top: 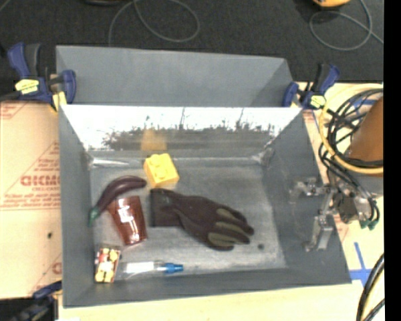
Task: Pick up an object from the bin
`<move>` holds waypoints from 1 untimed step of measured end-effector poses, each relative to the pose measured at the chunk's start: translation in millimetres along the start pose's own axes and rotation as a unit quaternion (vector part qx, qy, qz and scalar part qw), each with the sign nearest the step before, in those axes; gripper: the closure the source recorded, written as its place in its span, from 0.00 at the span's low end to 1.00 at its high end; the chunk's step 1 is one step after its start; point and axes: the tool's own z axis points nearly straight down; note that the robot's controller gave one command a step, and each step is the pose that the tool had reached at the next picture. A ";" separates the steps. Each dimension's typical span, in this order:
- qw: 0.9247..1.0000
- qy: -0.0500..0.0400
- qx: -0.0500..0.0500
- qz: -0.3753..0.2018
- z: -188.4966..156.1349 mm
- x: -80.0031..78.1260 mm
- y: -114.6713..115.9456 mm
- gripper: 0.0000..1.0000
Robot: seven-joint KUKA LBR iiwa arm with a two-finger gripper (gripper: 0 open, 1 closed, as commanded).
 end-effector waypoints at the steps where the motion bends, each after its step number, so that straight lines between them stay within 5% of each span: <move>1: 1.000 -0.004 0.001 -0.002 -4.4 -1.8 0.6 0.00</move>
Offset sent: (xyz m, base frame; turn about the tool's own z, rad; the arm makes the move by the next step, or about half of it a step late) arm 0.0226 0.0664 -0.0154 0.0305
